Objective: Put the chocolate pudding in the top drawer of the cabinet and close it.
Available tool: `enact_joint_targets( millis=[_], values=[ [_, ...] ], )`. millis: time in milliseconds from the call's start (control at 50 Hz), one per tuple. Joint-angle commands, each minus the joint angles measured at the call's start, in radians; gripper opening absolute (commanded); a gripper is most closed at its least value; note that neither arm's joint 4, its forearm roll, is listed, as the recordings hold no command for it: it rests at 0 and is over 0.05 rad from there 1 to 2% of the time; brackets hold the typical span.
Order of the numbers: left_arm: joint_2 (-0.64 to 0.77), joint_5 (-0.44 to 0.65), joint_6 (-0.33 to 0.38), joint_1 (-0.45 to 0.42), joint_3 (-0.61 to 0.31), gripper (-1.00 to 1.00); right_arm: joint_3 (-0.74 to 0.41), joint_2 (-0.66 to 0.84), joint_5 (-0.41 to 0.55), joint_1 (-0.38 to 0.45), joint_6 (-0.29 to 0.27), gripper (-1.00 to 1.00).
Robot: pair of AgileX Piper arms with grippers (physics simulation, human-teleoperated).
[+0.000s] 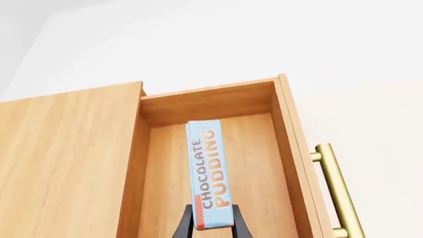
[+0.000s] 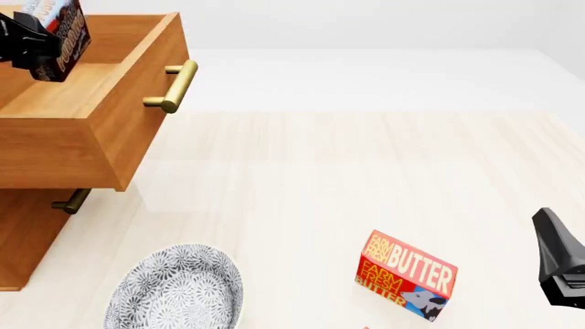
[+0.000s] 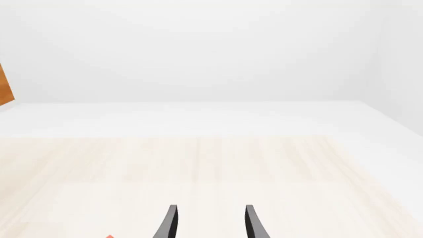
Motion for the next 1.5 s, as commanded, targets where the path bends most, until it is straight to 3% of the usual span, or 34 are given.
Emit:
enact_joint_targets(
  millis=[20, 1300, 1320, 1500],
  values=[
    [0.023, -0.037, 0.012, 0.016, 0.023, -1.00, 0.000, 0.000, 0.000, 0.000, 0.000, 1.00],
    [0.099, -0.097, -0.028, 0.007, 0.057, -1.00, 0.000, 0.000, 0.000, 0.000, 0.000, 1.00],
    [0.098, -0.098, -0.027, 0.009, 0.057, 1.00, 0.000, 0.000, 0.000, 0.000, 0.000, 1.00],
    [0.088, -0.098, -0.014, 0.013, 0.063, 1.00, 0.000, 0.000, 0.000, 0.000, 0.000, 1.00]
  ],
)
